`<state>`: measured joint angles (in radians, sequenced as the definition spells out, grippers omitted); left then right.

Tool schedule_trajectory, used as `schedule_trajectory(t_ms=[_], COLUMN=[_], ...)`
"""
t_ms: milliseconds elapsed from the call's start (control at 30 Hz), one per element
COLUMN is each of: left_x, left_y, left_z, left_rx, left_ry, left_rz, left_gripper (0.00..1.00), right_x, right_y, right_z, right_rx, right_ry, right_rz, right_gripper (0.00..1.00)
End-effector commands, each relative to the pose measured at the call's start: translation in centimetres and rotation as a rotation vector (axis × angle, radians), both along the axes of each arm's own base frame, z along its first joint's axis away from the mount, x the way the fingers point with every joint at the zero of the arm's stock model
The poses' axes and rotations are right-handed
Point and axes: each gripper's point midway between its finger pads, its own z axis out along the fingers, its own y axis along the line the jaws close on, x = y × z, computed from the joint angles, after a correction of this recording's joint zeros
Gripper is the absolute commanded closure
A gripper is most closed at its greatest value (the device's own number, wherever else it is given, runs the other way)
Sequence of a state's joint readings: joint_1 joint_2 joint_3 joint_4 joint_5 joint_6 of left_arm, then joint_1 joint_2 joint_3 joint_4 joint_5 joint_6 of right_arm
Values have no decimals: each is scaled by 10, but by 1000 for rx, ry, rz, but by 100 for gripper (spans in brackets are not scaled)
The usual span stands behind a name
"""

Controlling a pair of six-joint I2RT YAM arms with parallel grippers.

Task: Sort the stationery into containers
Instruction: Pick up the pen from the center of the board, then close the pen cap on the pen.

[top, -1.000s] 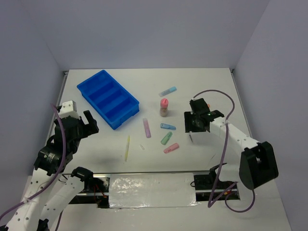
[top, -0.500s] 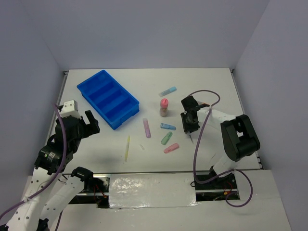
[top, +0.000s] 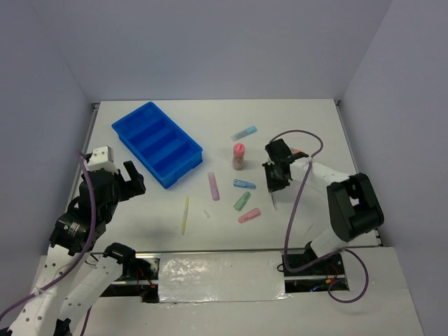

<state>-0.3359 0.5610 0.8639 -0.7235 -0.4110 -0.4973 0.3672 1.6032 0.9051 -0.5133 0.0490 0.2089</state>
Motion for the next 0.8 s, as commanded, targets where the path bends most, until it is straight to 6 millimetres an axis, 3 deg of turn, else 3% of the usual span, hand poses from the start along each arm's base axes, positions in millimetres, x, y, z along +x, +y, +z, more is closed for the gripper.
schedule_trajectory(t_ms=[0,33,100,133,200,300,367,633,667,767], left_x=[6,6,5,7,10,20,20,8,9,11], left_y=[-7,-10,-20,-27,-41,-74,-98,-172,-178,-193], left_z=[21,23,28,25,18,-11,-35,-83,-101,-115], left_rx=[-16,-12,-37,-67,-113,-194,-208,-200,-199,-214], left_ry=[-80,-84,-80,-51,-7,79,150,235,288,345], left_rz=[-43,-67,-121,-133,-172,-258,-272,-74,-25,20], left_gripper=[1,1,1,1,1,1,1,1,3,6], right_x=[10,9,4,-4,-19,-45,-57,-89,-93,-100], right_y=[16,16,16,19,26,36,39,18,17,15], right_z=[54,85,118,151,191,217,220,223,219,210], right_rx=[121,158,204,270,372,462,465,451,451,451], right_ry=[-162,-241,-324,-411,-509,-531,-527,-558,-553,-540], right_rz=[-5,-11,-25,-12,26,87,105,39,41,48], right_gripper=[100,100,100,100,100,100,100,100,100,100])
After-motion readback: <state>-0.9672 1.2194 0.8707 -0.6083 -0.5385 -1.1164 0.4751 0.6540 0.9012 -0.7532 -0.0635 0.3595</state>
